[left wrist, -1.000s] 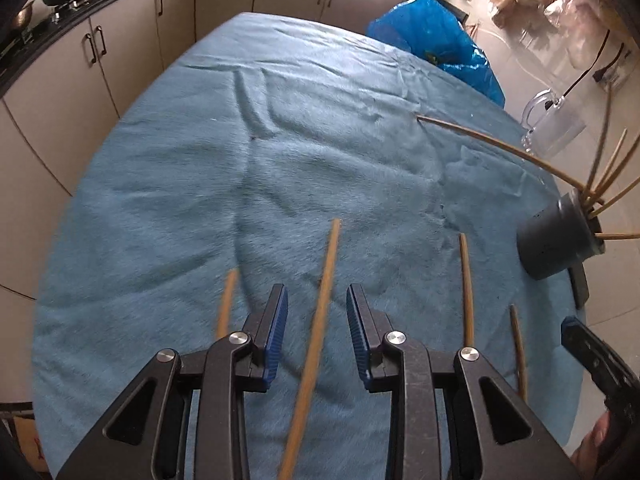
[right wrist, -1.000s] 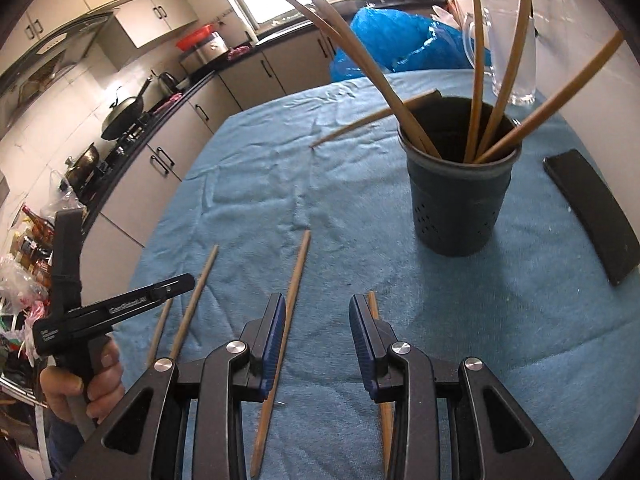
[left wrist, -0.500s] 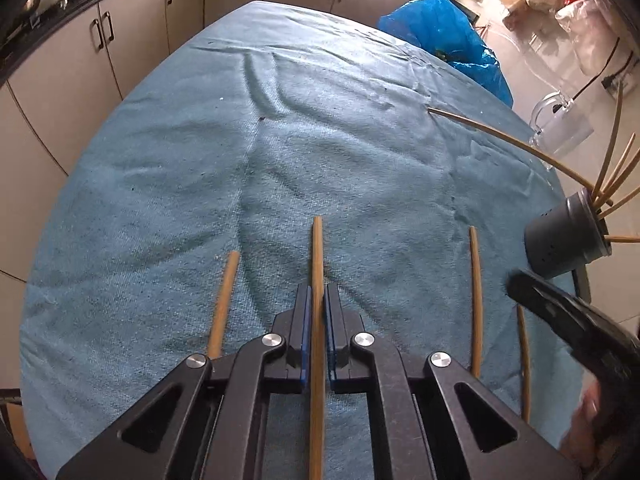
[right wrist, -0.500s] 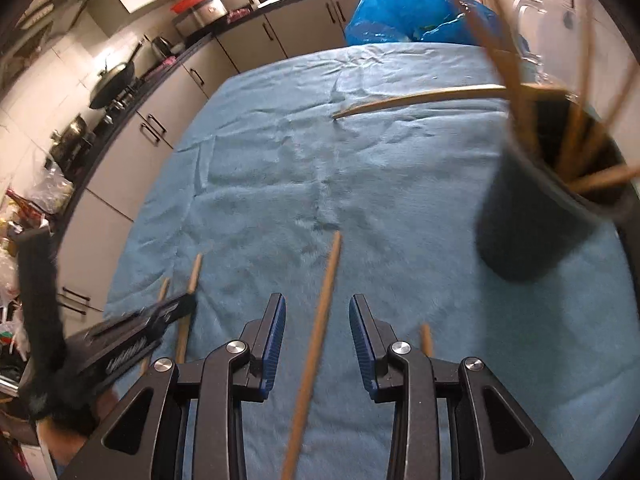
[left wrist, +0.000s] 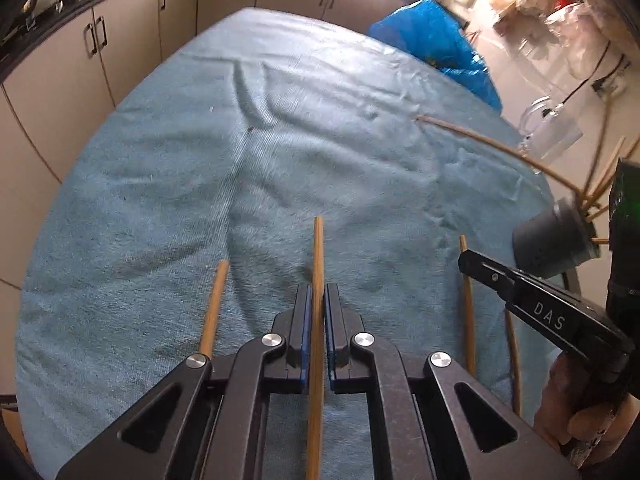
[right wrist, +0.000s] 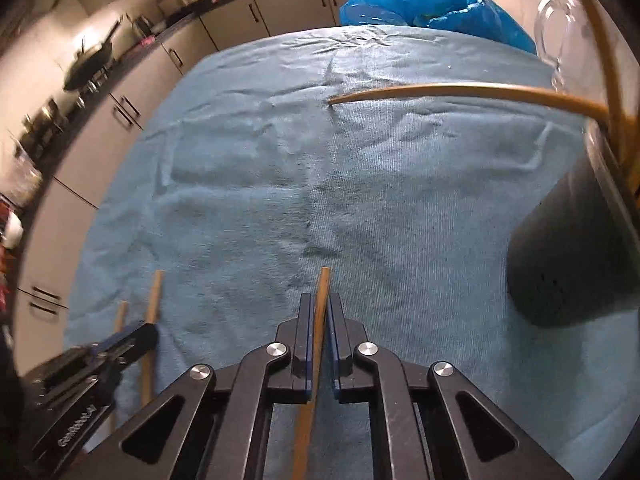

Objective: Organize utensils
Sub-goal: 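Close the left gripper on a chopstick while the right gripper grasps another, then lift both chopsticks upright and carry them above the black cup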

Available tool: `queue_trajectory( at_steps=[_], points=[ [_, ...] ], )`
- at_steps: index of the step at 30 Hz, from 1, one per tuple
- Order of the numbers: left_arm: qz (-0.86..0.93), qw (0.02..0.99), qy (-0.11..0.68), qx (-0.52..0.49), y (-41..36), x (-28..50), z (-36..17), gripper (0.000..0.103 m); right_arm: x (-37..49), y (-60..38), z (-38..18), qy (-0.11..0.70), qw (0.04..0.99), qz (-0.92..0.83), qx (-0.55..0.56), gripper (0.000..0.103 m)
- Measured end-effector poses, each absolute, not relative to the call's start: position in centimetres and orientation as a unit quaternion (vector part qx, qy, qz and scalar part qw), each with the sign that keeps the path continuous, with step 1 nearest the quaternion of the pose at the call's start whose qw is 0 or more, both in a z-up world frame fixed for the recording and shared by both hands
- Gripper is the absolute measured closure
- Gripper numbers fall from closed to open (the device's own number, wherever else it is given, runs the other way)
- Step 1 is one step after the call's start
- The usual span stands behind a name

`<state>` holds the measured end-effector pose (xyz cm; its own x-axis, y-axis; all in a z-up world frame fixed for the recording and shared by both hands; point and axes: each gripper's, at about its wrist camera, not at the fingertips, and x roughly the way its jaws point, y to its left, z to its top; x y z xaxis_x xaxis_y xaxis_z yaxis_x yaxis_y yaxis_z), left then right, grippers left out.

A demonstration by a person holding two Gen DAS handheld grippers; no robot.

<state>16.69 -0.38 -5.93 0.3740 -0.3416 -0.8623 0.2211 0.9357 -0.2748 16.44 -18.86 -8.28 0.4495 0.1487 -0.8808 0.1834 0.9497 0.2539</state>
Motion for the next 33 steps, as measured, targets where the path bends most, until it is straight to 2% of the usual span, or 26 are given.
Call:
queue_trajectory(
  at_steps=[5, 12, 19, 33],
  points=[
    [-0.184, 0.849, 0.491, -0.070, -0.3, 15.3, -2.3, 0.097, 13.3, -19.7, -4.8, 0.465, 0.864, 0.014, 0.190, 0.097],
    [-0.204, 0.881, 0.420, -0.069, -0.8, 11.7, 3.3, 0.097, 6.8, -19.6, 2.1, 0.340, 0.921, 0.039, 0.184, 0.097],
    [-0.219, 0.897, 0.380, -0.054, -1.3, 8.5, 6.3, 0.097, 1.2, -19.0, 6.0, 0.247, 0.952, 0.051, 0.172, 0.097],
    [-0.212, 0.910, 0.355, -0.040, -1.5, 6.4, 7.8, 0.097, -2.0, -19.8, 7.9, 0.206, 0.961, 0.046, 0.178, 0.097]
  ],
)
